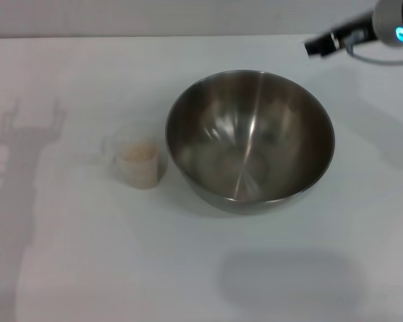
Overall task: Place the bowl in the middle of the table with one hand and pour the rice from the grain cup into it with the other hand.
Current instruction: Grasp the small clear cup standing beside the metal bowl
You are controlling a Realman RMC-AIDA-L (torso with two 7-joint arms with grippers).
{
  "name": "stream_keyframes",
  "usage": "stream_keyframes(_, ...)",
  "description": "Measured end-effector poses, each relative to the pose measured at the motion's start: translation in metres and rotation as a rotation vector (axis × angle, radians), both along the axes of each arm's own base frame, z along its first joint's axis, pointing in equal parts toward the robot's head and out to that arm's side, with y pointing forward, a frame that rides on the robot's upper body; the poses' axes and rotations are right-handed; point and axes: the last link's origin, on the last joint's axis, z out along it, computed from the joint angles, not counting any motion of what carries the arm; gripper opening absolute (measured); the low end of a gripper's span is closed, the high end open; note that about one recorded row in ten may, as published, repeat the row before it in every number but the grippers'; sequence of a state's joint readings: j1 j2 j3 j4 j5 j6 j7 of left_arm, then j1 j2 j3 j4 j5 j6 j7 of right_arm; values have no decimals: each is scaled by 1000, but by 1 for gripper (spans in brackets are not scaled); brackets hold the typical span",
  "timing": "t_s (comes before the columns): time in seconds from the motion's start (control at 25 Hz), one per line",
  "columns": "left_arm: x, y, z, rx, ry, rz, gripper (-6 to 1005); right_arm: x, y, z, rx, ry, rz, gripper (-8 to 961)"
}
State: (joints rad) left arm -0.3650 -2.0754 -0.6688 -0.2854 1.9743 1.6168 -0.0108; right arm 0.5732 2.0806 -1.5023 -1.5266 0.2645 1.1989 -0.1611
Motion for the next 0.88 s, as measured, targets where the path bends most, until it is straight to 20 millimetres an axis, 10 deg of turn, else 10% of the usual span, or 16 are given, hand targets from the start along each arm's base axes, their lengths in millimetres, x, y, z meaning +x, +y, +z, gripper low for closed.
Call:
stream_keyframes(0.44,0,-3,2,15,0,-10,714,-43,10,-6,263,136,442,481)
stream_keyframes(0.88,1,-2,0,0,1,-9,714,11,-28,-10,648,349,735,481)
